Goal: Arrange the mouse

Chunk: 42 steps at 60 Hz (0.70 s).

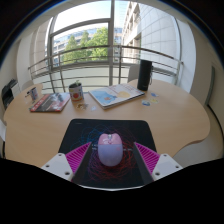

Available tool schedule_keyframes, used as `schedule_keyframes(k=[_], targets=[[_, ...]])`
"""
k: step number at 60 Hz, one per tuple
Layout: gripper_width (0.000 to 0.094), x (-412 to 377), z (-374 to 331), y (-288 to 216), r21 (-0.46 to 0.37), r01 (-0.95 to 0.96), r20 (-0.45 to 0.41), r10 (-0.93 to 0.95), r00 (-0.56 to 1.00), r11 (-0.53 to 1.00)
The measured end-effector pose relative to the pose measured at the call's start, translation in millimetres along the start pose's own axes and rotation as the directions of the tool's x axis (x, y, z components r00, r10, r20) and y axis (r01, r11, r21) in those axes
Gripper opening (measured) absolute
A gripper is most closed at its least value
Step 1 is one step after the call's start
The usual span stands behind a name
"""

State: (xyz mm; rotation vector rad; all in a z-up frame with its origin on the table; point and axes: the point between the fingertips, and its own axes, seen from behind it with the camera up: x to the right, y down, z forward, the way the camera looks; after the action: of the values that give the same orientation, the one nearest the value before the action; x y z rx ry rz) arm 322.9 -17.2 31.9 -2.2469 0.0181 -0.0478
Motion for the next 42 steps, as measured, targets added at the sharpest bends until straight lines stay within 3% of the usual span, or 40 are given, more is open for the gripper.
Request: schedule_keyframes(k=[16, 30, 42], targets=[[0.0849, -7, -132, -17, 0.097, 0.030, -0.040, -0.026, 0.999, 0.995], [0.0846, -22, -248, 9, 0.125, 0.055, -0.063, -0.047, 0.997, 0.991], [0.0849, -20, -298, 27, 0.145, 0.068, -0.082, -0.057, 0.995, 0.987]])
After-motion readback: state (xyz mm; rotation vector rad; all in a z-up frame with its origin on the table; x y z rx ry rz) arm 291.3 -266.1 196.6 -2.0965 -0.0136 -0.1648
